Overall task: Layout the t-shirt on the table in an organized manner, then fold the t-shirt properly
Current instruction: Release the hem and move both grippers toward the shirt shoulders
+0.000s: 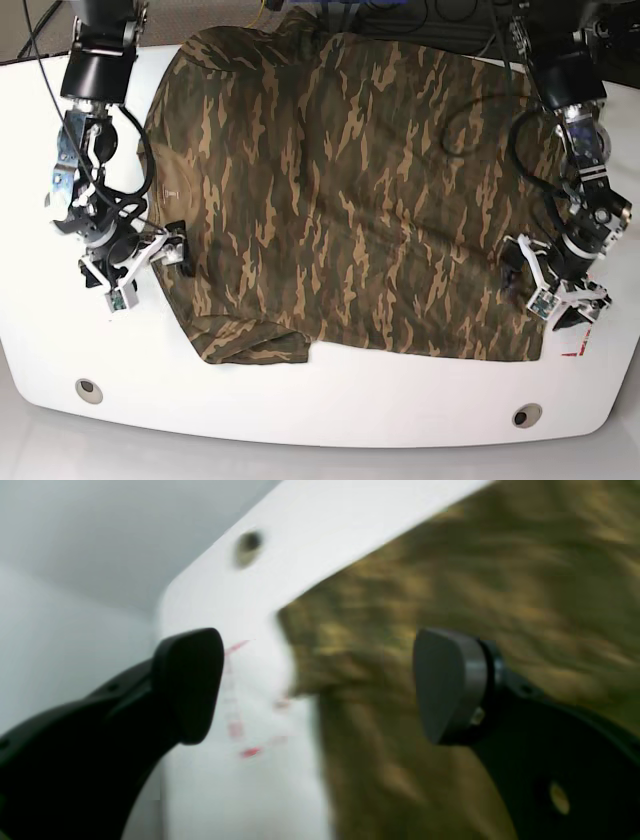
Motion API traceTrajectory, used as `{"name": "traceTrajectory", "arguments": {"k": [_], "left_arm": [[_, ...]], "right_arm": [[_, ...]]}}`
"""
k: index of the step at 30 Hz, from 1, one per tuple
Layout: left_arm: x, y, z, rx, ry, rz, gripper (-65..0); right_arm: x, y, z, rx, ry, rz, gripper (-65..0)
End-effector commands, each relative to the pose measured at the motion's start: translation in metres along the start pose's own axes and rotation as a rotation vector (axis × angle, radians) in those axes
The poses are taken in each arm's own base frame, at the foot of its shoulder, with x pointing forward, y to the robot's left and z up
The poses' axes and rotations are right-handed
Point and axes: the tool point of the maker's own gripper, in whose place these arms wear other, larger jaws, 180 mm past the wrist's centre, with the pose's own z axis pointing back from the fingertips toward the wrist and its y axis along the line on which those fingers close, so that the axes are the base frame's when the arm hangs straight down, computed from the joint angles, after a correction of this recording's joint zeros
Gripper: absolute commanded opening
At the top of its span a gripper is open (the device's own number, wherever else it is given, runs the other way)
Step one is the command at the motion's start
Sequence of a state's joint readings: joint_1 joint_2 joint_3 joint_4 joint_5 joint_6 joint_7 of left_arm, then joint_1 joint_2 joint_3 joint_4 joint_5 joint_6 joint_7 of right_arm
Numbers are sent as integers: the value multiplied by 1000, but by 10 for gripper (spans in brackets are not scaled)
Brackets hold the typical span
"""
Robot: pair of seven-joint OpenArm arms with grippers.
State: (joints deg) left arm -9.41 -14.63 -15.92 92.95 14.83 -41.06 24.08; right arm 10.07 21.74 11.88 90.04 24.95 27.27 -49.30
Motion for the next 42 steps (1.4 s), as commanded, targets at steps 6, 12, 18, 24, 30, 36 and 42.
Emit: {"name": "traceTrajectory", "arguments": {"k": [6,12,18,24,30,36,42], "left_arm": [[-7,-15,33,24,-8,-31,-182],[-35,-25,45,11,53,-13,-372],[-64,-30,59,15,120,18,-442],[-92,-42,70,-10,187,31,-562],[-117,-65,84,-63,252,36,-627],[-141,-87,101,-113,315,39,-627],[-158,-105,115,-149,362,61,-627]], "right_arm": [[-13,42,20,57,-47,25,-202],[-41,57,19,85,-1,-14,-553],[-68,66,21,101,56,-32,-635],[-92,74,21,112,105,-66,-626],[-132,65,10,110,200,-145,-626],[-152,45,1,97,223,-178,-626],[-154,7,-3,55,261,-170,-626]]}}
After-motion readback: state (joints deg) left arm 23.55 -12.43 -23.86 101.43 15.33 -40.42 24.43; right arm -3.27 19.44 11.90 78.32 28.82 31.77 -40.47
